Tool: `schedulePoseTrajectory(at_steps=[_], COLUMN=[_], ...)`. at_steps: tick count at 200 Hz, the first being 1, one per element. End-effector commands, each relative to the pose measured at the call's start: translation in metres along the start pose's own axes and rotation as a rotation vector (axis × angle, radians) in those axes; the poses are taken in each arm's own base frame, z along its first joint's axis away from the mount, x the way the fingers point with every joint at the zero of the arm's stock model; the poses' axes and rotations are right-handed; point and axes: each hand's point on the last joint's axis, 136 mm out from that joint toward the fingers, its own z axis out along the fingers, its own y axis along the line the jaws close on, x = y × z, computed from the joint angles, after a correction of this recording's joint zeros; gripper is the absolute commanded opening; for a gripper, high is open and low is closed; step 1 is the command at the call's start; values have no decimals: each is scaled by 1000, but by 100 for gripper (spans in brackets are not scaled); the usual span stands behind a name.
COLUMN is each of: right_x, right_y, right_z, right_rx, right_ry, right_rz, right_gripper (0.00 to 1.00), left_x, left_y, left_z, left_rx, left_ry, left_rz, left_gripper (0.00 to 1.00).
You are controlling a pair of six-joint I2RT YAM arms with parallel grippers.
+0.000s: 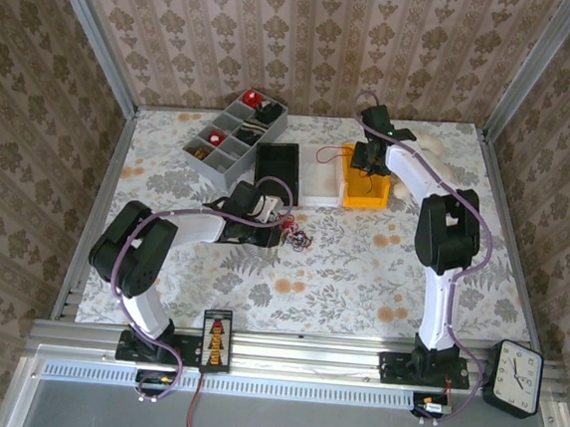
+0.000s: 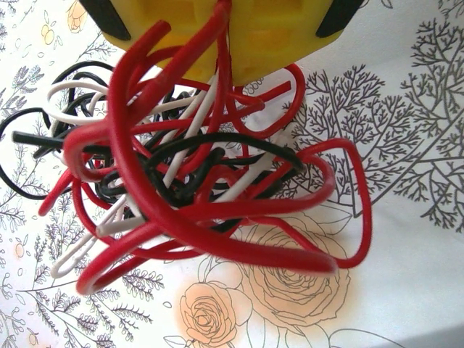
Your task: Untangle the cables
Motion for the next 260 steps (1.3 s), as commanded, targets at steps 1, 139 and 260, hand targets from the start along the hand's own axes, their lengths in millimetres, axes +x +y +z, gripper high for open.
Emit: schedulePoseTrajectory(at_steps=[1, 139, 260], right_x=[-9, -7, -1], right_y=[-3, -53, -35], right_z=[-20, -45, 9], right_rx=[-18, 38, 339], right_ry=[-49, -47, 76], right_rz=[15, 115, -290], right_gripper=[56, 6, 2], left_x=[5, 8, 11], left_y=[-3, -1, -1], left_z=[2, -2, 1], left_rx=[14, 7, 6], left_ry=[32, 23, 46], left_rz=[15, 13, 7], left_gripper=[0, 0, 0])
